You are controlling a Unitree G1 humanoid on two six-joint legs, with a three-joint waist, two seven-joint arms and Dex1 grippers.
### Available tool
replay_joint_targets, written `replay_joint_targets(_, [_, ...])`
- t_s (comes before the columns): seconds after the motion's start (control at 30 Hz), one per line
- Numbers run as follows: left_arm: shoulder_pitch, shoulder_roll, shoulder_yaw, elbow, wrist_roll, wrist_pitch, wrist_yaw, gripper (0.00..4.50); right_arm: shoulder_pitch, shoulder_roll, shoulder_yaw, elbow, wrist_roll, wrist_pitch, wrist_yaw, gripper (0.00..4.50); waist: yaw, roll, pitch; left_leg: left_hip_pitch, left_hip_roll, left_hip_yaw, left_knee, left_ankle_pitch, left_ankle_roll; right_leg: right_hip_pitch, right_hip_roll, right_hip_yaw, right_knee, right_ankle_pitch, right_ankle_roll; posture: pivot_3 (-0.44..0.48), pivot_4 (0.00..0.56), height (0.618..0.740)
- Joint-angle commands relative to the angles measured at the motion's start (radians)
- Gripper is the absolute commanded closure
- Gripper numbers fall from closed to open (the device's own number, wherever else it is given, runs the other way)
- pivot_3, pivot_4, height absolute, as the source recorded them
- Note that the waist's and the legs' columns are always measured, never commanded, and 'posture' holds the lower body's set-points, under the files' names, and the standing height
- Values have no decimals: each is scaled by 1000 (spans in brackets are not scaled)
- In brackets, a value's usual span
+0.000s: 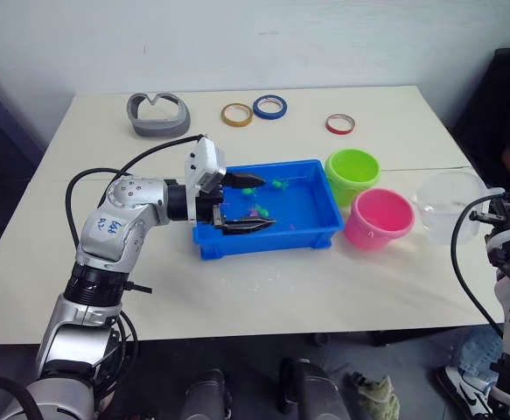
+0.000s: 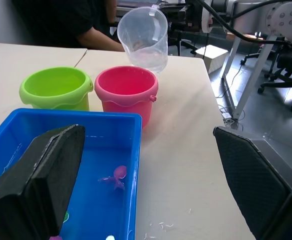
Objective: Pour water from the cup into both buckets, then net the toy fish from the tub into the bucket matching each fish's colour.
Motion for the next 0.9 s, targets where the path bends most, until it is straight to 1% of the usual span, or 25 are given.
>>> replay_joint_targets(0.03, [-25,7,-2,-5,14,3,6,0,-21,-51,3,-75,-16,12,30,4470,0,0,0,0,0,0,0,0,0,0,0,0,0,0,0,0,150,713])
replay_joint_targets(0.17, [-28,-2,-13,-4,32,11,28,0,-34,-106,48,-85,-73,27,44,4470,0,0,0,0,0,0,0,0,0,0,0,0,0,0,0,0,150,713])
replay_joint_targets(0.33, [-32,-9,-25,-1,43,28,44,0,-66,-146,96,-84,-143,24,47,4470,0,0,0,0,0,0,0,0,0,0,0,0,0,0,0,0,150,713])
replay_joint_targets(0.9, [-37,-11,-27,3,55,36,48,0,-83,-199,184,-86,-325,-56,117,4470,0,0,0,-1,0,0,0,0,0,0,0,-4,0,0,0,0,150,713])
